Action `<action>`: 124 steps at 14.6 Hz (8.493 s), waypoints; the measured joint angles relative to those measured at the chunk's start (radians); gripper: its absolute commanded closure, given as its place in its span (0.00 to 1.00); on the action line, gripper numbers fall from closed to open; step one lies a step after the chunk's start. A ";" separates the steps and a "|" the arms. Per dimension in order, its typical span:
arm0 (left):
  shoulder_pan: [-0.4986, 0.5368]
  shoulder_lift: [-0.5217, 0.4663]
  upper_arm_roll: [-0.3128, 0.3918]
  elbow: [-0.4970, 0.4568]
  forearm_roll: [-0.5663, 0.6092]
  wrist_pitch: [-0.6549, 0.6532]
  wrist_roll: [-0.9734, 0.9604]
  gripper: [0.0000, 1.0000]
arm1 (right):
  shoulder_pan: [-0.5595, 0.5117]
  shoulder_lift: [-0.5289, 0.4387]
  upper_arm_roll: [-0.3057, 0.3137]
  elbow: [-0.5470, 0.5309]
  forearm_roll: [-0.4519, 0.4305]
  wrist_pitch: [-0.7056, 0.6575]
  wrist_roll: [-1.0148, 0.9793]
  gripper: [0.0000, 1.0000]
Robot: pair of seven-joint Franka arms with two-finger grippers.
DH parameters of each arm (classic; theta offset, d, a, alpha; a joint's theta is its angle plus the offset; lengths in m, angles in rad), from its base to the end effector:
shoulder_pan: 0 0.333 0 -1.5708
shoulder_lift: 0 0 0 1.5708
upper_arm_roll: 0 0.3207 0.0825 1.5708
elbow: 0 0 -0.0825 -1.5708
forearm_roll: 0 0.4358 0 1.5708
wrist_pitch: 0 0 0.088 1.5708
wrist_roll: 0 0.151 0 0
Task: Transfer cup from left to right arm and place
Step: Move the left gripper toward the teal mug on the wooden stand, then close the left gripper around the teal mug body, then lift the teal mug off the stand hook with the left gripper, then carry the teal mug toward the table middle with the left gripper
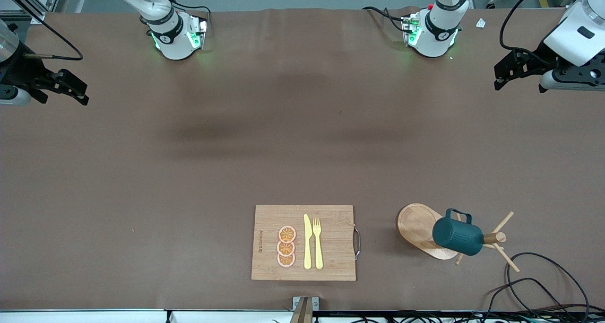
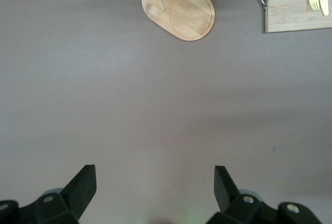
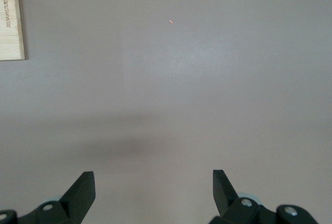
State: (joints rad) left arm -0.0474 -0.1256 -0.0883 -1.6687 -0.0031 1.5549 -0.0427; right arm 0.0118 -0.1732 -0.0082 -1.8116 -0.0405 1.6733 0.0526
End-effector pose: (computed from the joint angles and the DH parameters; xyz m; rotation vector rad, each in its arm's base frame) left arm 0.5593 -0.0795 0.6058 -3.1313 0.1448 -0.0188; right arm 0.5596 -0.0040 0.5683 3.1024 -0.0705 0.0558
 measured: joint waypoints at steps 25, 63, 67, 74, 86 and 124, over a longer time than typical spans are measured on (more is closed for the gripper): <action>0.064 0.589 -0.012 0.316 -0.233 0.435 -0.834 0.00 | 0.000 0.000 0.000 0.001 0.000 0.000 0.000 0.00; 0.030 0.780 -0.003 0.362 -0.343 0.635 -1.156 0.19 | 0.000 0.000 0.000 0.014 0.000 -0.007 -0.024 0.00; 0.030 0.781 -0.003 0.365 -0.349 0.635 -1.156 0.32 | 0.000 0.000 0.000 0.015 0.000 -0.008 -0.025 0.00; 0.030 0.781 -0.003 0.367 -0.349 0.630 -1.156 0.42 | 0.000 0.000 0.000 0.015 0.000 -0.009 -0.026 0.00; 0.048 0.740 -0.004 0.396 -0.349 0.467 -1.153 0.42 | 0.000 0.000 0.000 0.015 0.000 -0.009 -0.026 0.00; -0.733 0.869 -0.118 0.390 0.826 0.548 -1.592 0.42 | 0.000 0.000 -0.001 0.020 0.000 -0.014 -0.031 0.00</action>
State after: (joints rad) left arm -0.7802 0.7430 -0.2067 -1.2787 0.8229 2.1025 -1.6342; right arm 0.0118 -0.1732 -0.0091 -1.7915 -0.0405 1.6592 0.0212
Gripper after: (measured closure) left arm 0.194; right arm 0.000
